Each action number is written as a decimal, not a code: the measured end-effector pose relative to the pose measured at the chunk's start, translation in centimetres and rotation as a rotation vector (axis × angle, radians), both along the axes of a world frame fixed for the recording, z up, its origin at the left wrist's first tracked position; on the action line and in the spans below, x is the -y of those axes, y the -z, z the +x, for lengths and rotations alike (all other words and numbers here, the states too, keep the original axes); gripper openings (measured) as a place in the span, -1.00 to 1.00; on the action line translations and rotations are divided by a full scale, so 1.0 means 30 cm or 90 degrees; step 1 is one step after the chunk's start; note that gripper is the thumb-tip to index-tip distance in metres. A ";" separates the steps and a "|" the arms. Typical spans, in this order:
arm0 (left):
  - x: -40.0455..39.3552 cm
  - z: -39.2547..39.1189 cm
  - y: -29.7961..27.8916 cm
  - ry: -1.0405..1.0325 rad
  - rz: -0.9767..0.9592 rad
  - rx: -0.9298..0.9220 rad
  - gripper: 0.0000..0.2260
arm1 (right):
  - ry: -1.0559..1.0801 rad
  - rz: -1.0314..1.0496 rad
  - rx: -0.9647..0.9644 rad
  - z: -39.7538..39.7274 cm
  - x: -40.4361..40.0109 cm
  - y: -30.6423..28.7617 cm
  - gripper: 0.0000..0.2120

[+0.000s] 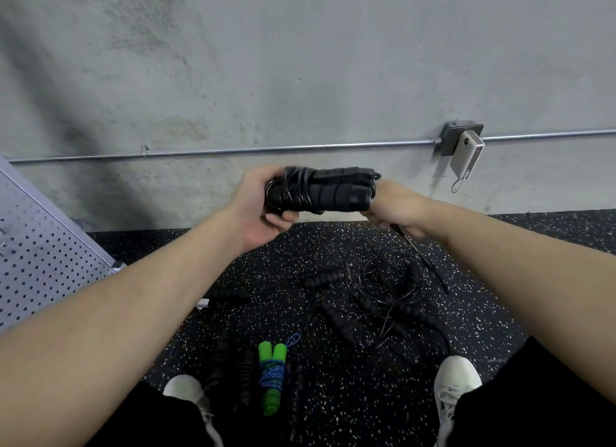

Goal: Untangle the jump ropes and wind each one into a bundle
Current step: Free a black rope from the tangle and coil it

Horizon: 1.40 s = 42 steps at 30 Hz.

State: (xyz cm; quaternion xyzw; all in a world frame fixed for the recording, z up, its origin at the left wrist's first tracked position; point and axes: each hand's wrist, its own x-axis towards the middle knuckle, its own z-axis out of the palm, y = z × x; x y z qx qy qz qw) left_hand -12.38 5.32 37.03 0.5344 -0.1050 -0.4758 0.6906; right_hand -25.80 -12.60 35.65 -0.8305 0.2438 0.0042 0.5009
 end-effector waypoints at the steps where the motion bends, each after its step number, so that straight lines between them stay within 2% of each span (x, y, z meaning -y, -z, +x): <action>1: 0.000 0.001 0.002 0.031 0.006 0.035 -0.77 | 0.009 0.007 -0.004 -0.002 0.006 -0.003 -0.80; 6: -0.010 0.016 0.005 0.191 0.118 0.224 -0.85 | -0.022 0.011 -0.010 -0.002 0.020 -0.009 -0.79; 11: 0.012 -0.017 0.019 0.263 0.262 0.424 -0.90 | -0.014 -0.031 -0.041 0.007 -0.002 0.000 -0.71; 16: 0.022 -0.022 0.052 0.204 0.297 0.535 -0.90 | 0.053 -0.023 -0.056 0.021 -0.011 -0.004 -0.60; 19: 0.027 -0.023 0.077 0.101 0.290 0.571 -0.84 | 0.059 0.075 -0.082 0.026 -0.021 -0.013 -0.64; 21: 0.033 -0.025 0.087 0.024 0.260 0.551 -0.86 | 0.047 0.155 -0.085 0.026 -0.035 -0.025 -0.69; 24: 0.044 -0.033 0.078 -0.080 0.186 0.457 -0.90 | 0.024 0.216 -0.064 0.033 -0.046 -0.037 -0.72; 27: 0.056 -0.048 0.064 -0.155 0.085 0.318 -0.91 | 0.029 0.287 -0.020 0.043 -0.041 -0.032 -0.72; 32: 0.069 -0.066 0.036 -0.234 -0.071 0.069 -0.87 | 0.046 0.294 0.042 0.033 -0.036 -0.031 -0.69; 35: 0.071 -0.074 0.026 -0.235 -0.118 -0.037 -0.85 | 0.042 0.283 0.108 0.023 -0.025 -0.044 -0.74; 38: 0.067 -0.066 0.023 -0.179 -0.117 -0.105 -0.71 | 0.042 0.198 0.173 0.011 -0.015 -0.051 -0.79; 42: 0.052 -0.053 0.027 -0.062 -0.023 -0.024 -0.61 | 0.083 0.092 0.182 -0.009 0.005 -0.037 -0.72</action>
